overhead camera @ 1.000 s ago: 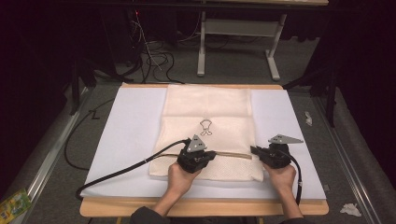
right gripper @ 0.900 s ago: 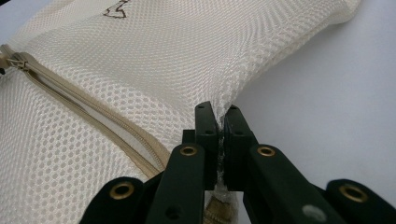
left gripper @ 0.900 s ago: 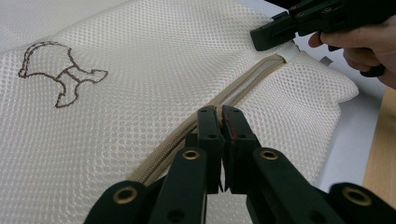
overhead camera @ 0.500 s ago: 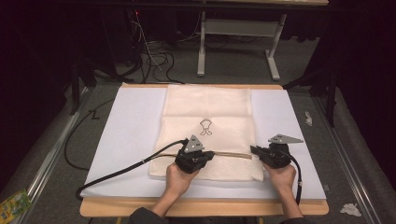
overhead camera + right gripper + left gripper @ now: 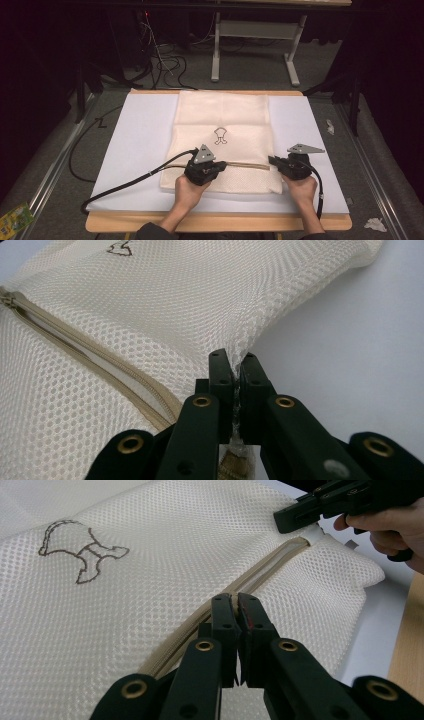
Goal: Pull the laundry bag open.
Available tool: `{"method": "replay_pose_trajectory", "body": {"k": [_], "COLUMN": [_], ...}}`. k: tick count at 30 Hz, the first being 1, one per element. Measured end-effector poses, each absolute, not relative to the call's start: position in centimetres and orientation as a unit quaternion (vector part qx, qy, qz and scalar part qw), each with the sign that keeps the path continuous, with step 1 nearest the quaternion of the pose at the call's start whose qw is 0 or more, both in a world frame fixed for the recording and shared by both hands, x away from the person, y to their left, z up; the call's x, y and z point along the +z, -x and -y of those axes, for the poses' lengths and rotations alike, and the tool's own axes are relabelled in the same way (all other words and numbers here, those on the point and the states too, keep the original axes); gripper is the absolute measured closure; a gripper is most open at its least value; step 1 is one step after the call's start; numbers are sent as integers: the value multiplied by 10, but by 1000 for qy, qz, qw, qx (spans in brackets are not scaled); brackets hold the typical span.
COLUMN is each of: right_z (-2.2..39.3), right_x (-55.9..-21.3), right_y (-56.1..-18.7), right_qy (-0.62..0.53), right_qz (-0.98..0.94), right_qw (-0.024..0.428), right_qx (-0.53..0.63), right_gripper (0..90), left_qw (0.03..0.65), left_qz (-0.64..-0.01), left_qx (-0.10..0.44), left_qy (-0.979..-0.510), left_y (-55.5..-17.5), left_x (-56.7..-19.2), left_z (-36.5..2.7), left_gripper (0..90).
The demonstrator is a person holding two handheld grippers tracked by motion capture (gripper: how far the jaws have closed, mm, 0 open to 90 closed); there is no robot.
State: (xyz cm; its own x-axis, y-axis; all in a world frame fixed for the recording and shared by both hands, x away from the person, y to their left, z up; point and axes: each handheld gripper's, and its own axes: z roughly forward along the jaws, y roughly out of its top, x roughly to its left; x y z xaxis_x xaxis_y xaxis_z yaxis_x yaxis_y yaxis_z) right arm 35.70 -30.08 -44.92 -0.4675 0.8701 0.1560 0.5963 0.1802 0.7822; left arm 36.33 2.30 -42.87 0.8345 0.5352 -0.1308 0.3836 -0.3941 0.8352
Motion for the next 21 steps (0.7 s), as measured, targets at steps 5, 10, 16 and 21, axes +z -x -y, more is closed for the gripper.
{"method": "replay_pose_trajectory", "body": {"k": [5,10,16,21], "right_z": [301,301,301,301], "right_x": [-449,-449,-449,-449], "right_y": [-357,-357,-357,-357], "right_qy": [-488,-488,-488,-487], "right_qz": [-750,-750,-750,-750], "right_qw": [165,165,165,168], "right_qx": [415,414,415,415], "right_gripper": [881,881,881,881], "left_qw": [476,478,477,480], "left_qz": [-278,-279,-280,-283], "left_qx": [80,78,82,80], "left_qy": [-831,-829,-829,-826], "left_y": [-363,-363,-362,-362], "left_x": [-429,-429,-428,-428], "left_z": [-25,-28,-30,-33], "left_gripper": [873,873,872,872]}}
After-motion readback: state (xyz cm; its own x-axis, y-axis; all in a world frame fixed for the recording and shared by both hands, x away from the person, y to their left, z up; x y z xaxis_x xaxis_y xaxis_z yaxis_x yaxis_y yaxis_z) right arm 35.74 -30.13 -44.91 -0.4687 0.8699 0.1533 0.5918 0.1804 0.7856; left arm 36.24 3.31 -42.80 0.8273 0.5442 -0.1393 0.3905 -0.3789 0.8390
